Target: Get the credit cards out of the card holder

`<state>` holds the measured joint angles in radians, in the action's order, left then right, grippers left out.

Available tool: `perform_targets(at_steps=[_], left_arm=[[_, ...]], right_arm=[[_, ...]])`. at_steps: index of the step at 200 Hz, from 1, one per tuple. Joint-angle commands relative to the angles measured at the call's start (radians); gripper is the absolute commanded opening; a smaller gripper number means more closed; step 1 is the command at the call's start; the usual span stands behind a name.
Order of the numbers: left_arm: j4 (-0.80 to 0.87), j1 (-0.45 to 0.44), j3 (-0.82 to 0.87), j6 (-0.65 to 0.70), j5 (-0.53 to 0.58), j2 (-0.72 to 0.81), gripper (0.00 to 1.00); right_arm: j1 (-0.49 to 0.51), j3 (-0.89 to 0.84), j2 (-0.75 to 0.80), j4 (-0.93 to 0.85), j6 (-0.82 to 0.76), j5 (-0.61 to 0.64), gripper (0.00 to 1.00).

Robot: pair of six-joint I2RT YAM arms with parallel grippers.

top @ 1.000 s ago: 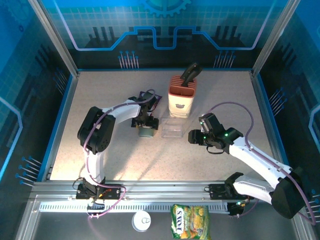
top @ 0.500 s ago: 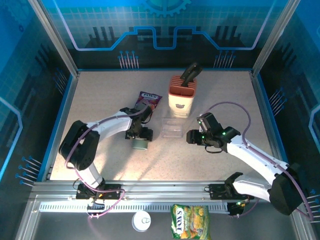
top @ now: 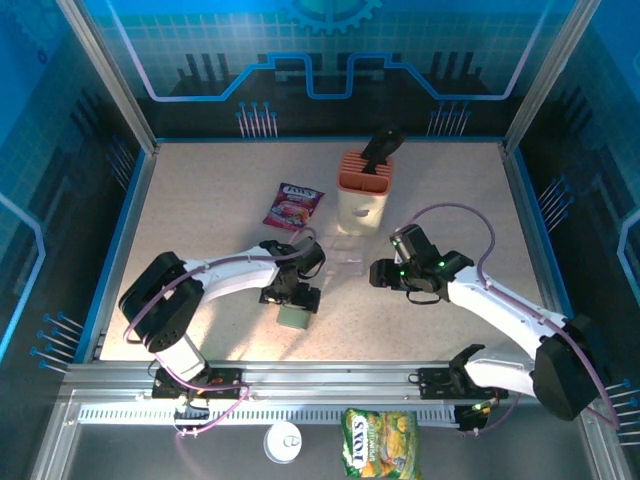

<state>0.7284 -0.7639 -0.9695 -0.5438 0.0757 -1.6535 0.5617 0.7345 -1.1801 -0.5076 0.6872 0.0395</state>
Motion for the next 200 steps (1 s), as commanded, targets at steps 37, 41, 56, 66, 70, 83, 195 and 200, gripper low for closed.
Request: perform_targets(at_steps=[37,41,56,66,70,83,195,200], left_arm=[[0.138,-0.004,0.061,-0.007,0.042,0.089,0.98],[0.144,-0.004,0.064,-0.007,0.044,0.093,0.98],[0.157,-0.004,0.074,-0.005,0.037,0.113,0.99],[0.165,-0.003,0.082,-0.011,0.041,0.127,0.99],[0.169,-0.004,0.086,-0.015,0.047,0.134,0.99],[0.187,-0.003,0.095,-0.027,0.063,0.15,0.99],[0.144,-0.037,0.13,-0.057,-0.053,0.153,0.99],[0.144,-0.038,0.134,-0.058,-0.056,0.146,0.99]], right_arm=[[-0.003,0.021,-0.03,0.01,0.001,-0.018,0.59],[-0.002,0.022,-0.033,0.01,0.0,-0.019,0.59],[-0.001,0.029,-0.042,0.011,0.0,-0.019,0.6],[0.001,0.034,-0.047,0.013,-0.002,-0.019,0.6],[0.001,0.034,-0.049,0.014,-0.002,-0.018,0.6],[0.002,0.04,-0.056,0.014,-0.003,-0.02,0.6],[0.013,0.043,-0.071,0.017,0.0,-0.018,0.61],[0.013,0.044,-0.071,0.017,0.0,-0.017,0.61]])
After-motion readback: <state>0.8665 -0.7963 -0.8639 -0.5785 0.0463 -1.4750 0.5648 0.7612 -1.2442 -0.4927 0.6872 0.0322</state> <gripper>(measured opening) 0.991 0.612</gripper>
